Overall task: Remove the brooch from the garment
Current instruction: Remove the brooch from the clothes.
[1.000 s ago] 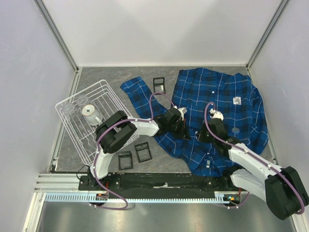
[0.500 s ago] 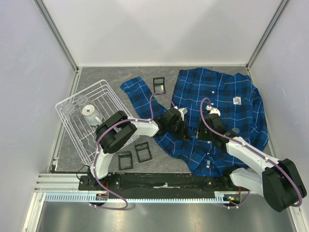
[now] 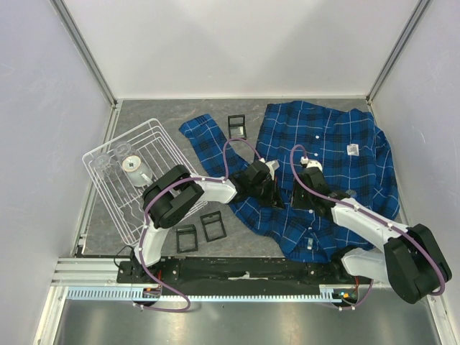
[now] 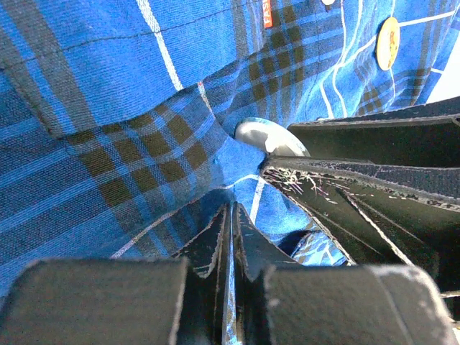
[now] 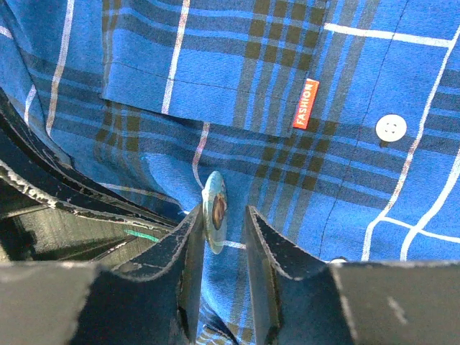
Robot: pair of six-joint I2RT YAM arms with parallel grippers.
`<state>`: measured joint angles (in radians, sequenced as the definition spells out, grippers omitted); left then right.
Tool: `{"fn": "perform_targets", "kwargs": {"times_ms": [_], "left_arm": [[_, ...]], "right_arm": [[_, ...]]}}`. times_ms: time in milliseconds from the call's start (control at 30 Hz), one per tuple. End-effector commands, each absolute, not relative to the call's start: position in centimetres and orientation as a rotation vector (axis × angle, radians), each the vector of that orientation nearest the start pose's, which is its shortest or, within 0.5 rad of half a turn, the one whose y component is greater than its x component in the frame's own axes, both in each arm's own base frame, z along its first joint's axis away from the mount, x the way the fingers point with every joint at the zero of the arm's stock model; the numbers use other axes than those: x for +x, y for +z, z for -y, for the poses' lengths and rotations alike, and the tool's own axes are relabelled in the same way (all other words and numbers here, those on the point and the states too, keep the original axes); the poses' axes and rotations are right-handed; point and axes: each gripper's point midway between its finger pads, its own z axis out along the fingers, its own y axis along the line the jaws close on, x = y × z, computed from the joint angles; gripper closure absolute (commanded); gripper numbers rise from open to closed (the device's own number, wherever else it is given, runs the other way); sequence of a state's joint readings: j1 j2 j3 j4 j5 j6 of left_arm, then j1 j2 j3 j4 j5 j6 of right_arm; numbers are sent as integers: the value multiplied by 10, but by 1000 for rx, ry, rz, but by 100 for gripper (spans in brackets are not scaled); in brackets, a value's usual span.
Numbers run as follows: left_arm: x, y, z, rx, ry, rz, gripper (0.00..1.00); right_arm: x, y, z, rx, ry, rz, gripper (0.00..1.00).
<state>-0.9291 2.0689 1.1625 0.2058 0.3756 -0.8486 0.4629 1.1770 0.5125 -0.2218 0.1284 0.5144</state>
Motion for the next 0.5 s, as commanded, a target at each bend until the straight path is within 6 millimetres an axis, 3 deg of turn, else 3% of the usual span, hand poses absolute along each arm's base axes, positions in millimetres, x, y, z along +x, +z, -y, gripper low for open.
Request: {"fn": "perform_targets", "kwargs": {"times_ms": [0,467], "left_arm": [[226,52,469,339,-1326,-2502,92],[227,52,467,337,-1320,-2500,92]], "right_arm": [[268,54,-131,106,291,-2397,66],[265,46,-125,146,270,-2404,79]]}}
